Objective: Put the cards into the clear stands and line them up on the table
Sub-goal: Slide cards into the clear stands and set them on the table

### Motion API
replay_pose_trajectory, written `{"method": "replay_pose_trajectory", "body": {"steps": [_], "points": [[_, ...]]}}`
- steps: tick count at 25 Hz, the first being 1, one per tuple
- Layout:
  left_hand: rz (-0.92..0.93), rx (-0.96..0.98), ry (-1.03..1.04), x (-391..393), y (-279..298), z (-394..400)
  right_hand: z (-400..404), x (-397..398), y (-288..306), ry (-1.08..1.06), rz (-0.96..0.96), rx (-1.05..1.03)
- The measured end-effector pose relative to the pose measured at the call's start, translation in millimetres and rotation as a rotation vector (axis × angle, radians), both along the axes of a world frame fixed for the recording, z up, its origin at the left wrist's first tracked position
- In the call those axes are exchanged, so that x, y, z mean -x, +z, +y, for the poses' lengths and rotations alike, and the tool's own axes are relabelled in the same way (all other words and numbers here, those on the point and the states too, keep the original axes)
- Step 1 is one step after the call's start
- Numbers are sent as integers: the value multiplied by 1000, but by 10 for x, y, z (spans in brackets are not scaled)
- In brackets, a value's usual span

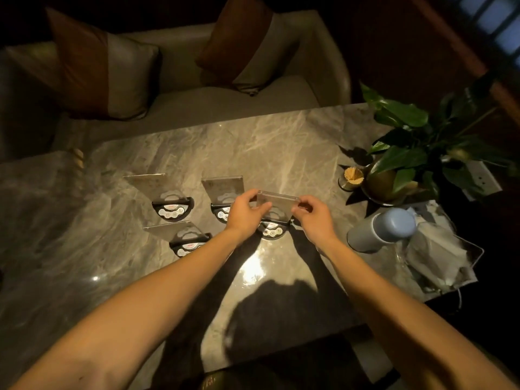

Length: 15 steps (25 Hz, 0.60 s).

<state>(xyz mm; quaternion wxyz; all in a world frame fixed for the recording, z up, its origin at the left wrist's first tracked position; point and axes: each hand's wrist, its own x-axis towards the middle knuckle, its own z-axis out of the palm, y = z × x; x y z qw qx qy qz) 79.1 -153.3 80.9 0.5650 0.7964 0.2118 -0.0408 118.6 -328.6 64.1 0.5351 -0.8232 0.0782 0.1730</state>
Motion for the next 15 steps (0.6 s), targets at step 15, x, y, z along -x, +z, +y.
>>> {"method": "replay_pose_trajectory", "body": {"steps": [15], "points": [[-147, 87, 194, -829, 491, -152, -294, -1144, 856, 316, -257, 61]]}}
